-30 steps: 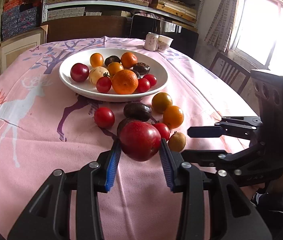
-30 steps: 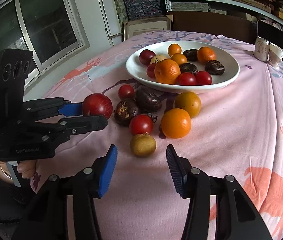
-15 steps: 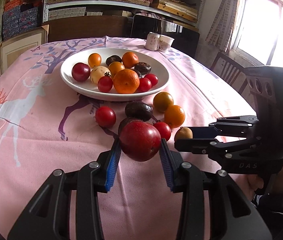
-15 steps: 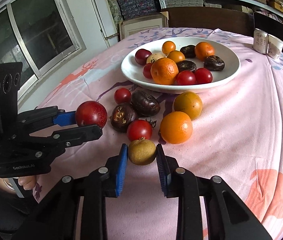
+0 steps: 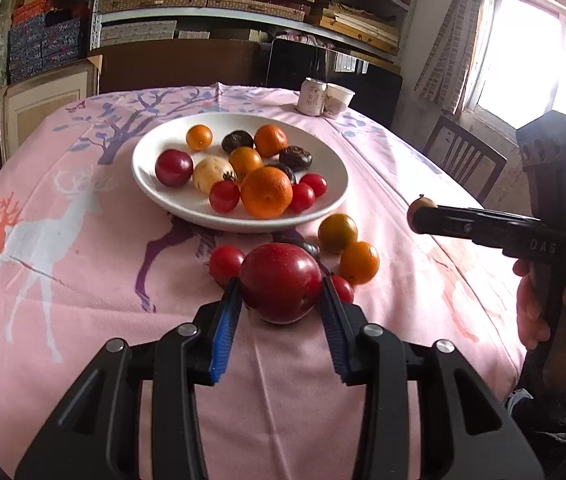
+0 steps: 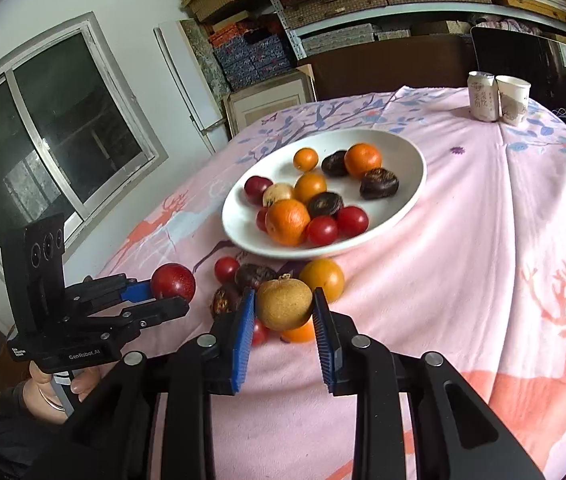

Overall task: Organize fruits
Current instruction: 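Lower both fruits into the white plate and open both tools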

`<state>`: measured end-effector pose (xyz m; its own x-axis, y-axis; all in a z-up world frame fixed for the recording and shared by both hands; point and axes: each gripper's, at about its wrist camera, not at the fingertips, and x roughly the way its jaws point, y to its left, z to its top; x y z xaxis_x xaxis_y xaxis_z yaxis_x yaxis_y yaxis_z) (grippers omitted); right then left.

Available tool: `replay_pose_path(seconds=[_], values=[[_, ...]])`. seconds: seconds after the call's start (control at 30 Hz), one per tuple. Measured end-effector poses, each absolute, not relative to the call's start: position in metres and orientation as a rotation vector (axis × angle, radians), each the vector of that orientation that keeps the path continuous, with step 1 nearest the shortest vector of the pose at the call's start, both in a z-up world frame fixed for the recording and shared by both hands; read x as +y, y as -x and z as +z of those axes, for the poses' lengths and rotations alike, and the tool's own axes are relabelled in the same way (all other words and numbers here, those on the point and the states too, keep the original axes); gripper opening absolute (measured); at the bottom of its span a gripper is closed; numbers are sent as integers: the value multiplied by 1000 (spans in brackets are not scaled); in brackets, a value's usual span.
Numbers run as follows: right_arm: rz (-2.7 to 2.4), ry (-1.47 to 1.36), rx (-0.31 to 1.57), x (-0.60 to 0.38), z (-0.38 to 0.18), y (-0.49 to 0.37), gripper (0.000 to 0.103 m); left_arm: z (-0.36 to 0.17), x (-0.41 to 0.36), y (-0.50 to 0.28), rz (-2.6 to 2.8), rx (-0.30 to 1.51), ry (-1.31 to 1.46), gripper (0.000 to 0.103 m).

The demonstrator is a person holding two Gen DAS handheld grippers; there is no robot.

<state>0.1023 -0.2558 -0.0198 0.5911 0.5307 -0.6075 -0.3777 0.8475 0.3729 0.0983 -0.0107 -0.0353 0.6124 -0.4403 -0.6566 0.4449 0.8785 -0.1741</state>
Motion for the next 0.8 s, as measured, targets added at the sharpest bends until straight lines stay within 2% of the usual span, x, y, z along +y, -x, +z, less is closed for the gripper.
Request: replay_pose_path(seconds=[0.33,0.67,0.7,0.73,0.77,0.8], values=[[477,-254,670,-270,34,-157,29,16,-21,-167,-471,675,-46,39],[422,-258,742,-255,24,-226,31,4,-43,-252,-421,753,-69,39],[424,-260,752,-252,21,-231,32,2,-44,-257,-420,762,-68,42],[427,-266,763,-250,19,-235,43,0,-44,-259,-411,764,-63,52],[422,-275,766,-250,18,-237,51,0,-42,-259,-394,757,-55,58],[416,-283,754,-250,18,-235,53,1,-40,-257,-387,743,-47,66]])
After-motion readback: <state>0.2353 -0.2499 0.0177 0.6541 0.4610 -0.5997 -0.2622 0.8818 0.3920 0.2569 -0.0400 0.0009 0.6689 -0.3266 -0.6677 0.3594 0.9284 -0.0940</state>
